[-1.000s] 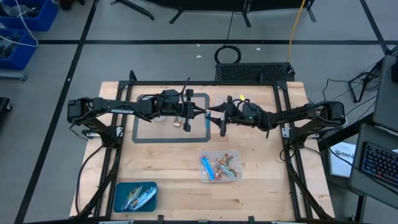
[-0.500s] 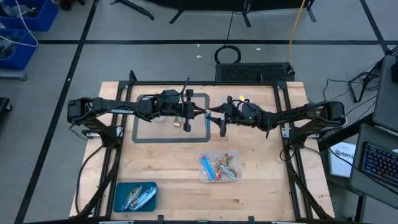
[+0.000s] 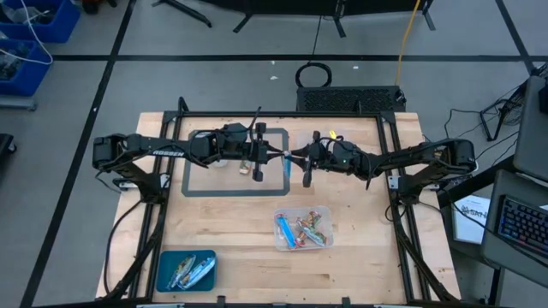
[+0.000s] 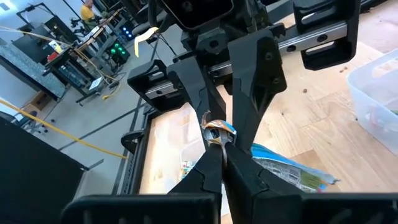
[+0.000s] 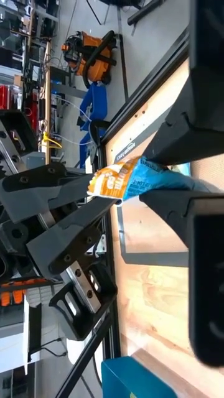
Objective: Pick and place Granola Bars by type
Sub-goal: Put the yellow granola bar into the top transparent bin
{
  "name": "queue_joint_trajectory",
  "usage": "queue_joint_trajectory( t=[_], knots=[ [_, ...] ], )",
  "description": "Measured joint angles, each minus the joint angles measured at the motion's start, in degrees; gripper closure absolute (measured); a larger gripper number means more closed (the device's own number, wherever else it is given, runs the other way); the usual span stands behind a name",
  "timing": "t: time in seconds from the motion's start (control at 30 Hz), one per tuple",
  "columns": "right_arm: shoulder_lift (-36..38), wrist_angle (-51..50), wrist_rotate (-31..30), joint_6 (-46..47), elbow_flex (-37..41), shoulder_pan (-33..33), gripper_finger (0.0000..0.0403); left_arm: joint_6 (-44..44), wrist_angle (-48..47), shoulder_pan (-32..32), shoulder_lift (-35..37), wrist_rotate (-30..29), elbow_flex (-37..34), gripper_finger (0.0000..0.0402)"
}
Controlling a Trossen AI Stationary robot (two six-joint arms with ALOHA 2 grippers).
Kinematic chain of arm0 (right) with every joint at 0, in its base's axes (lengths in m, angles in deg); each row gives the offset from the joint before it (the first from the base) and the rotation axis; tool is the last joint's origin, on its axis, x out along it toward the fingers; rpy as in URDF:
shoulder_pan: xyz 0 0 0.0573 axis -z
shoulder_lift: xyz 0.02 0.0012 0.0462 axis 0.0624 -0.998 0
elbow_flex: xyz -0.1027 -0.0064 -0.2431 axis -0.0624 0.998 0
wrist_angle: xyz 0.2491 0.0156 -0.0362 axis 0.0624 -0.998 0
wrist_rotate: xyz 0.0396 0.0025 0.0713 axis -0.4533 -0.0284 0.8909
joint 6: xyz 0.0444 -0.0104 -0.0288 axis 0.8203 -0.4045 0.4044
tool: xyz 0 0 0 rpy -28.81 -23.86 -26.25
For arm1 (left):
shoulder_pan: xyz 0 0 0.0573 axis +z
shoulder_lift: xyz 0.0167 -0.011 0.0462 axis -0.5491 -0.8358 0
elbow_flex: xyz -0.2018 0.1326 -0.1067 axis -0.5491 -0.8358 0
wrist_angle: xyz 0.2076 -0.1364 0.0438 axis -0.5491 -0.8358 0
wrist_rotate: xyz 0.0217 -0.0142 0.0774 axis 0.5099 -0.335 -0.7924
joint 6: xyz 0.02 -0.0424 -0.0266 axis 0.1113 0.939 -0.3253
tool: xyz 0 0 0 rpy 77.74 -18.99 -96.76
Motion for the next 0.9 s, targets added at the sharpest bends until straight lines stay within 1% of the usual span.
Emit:
queue_joint_trajectory(
  t=[0.13,0.3,0.4,0.57,0.67,0.8,0.9],
  knots=[
    [0.0,0.0,0.0,-0.9,0.0,0.0,0.0373,0.5,0.0,0.0,0.0,0.0,0.0,0.0386],
    [0.0,0.0,0.0,-1.1,0.0,0.0,0.0377,0.8,0.1,0.0,0.0,0.0,0.0,0.0396],
    [0.0,0.2,0.1,-1.3,0.0,0.0,0.0379,2.2,0.6,0.0,0.0,0.0,0.0,0.0379],
    [0.5,0.0,0.3,-1.7,0.0,0.0,0.0382,7.4,1.8,0.0,0.6,0.0,0.0,0.0344],
    [1.5,-1.0,0.2,-1.8,0.0,0.0,0.0382,11.0,2.0,0.0,1.9,-1.4,0.1,0.0331],
    [4.1,-4.7,0.1,-3.0,0.0,-0.1,0.0383,16.0,-2.0,0.3,5.7,-5.9,0.1,0.0324],
    [6.6,-7.5,-1.4,-3.4,0.0,-0.1,0.0383,18.0,-8.0,1.1,9.0,-6.2,0.1,0.0325]
  ],
)
